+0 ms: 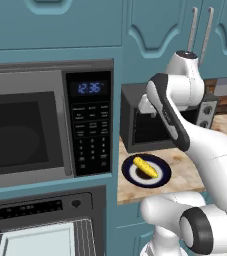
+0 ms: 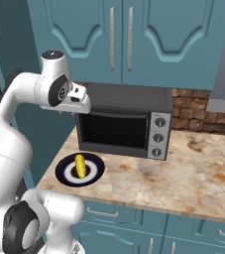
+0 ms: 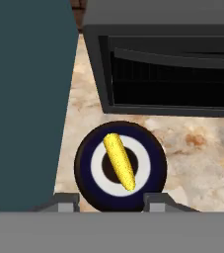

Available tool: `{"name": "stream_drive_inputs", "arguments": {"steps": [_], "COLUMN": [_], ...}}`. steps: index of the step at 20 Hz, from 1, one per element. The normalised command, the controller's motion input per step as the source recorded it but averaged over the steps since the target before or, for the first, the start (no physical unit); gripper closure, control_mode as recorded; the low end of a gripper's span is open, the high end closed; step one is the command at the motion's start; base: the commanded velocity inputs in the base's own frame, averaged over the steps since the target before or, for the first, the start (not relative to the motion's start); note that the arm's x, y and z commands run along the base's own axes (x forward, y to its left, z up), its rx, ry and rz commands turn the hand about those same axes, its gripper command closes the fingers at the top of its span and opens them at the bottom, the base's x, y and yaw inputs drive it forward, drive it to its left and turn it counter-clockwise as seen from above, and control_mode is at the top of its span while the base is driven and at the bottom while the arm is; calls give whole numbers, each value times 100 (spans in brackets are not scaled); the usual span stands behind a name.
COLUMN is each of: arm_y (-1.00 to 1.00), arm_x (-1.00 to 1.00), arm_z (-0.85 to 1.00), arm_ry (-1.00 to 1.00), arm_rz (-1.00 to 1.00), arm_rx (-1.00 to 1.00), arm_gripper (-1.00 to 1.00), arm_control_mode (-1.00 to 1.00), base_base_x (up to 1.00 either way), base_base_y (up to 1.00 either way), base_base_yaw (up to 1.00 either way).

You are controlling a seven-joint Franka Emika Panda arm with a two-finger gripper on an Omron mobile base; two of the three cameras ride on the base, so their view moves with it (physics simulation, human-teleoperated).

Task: Place the corn on the rack of the oven.

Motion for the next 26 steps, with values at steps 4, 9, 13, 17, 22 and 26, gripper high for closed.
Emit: {"name": "stream_drive_inputs", "arguments": {"steps": [4, 9, 13, 17, 22, 26], "arm_y": [0, 0, 0, 0, -1, -18], "arm_x": [-1, -2, 0, 0, 3, 13], "arm_z": [-18, -92, -100, -87, -76, -54], "arm_ry": [4, 12, 13, 11, 4, 0], "arm_rz": [1, 19, 16, 13, 2, 5], "arm_rx": [0, -1, -3, -10, -1, 0], "arm_gripper": [-100, -100, -100, -100, -100, -100], "arm_control_mode": [-100, -100, -100, -100, -100, -100], "base_base_x": [0, 0, 0, 0, 0, 0], "base_base_y": [0, 0, 0, 0, 0, 0], "base_base_yaw": [0, 0, 0, 0, 0, 0]}}
